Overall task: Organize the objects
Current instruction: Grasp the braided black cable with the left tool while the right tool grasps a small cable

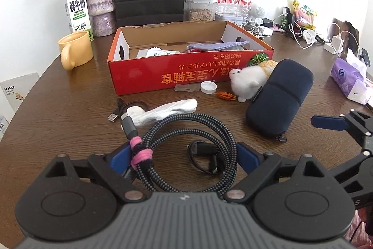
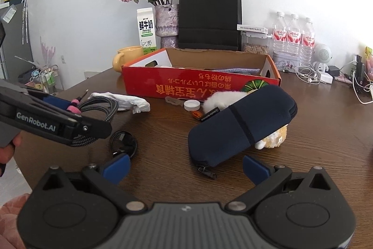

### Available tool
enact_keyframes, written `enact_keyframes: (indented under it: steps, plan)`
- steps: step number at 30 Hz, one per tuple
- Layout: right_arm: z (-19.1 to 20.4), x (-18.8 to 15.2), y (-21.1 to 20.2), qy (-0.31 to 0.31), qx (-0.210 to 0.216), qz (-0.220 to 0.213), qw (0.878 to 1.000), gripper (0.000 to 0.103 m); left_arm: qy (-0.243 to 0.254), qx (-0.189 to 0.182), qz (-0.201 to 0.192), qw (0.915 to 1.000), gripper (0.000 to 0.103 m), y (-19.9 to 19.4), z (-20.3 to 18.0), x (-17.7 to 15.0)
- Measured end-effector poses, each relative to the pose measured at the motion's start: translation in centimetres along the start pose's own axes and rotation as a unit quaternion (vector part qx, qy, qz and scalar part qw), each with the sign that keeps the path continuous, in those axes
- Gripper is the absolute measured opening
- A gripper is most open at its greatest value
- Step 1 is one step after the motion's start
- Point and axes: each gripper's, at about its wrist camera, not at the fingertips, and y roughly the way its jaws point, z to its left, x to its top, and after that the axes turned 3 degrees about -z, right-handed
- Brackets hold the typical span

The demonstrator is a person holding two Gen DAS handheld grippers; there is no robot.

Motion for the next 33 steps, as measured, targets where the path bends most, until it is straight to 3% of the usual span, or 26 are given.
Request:
enact_keyframes:
  steps: [7,22,29,31,33]
  plan:
    - [1.3,0.2,0.3,-0.013,0.013,0.004,1.0,0.103,-0.003,-0.009,-0.005,0.9999,0.094,-1.0,0.4,-0.6]
    - [4.8,0.9,4.9,-0.044,0.055,0.041,0.997,0.102,-0.048,0.042,-0.006,0.9979,0.094,-1.9,5.1,-2.0]
    - [5.5,1.2,7.0,-0.041,0.067,0.054,0.995,0.084,-0.056,0.044,-0.002,0.9975,0.094,-1.6,5.9,-2.3]
    - [5.6,1.2,7.3,-0.037,0.069,0.049,0.996,0.066,-0.058,0.043,-0.001,0.9974,0.094,-1.5,6.1,-2.4]
    - [5.7,1.3,7.4,-0.041,0.065,0.046,0.996,0.06,-0.059,0.042,0.0,0.9974,0.094,-1.4,6.1,-2.4]
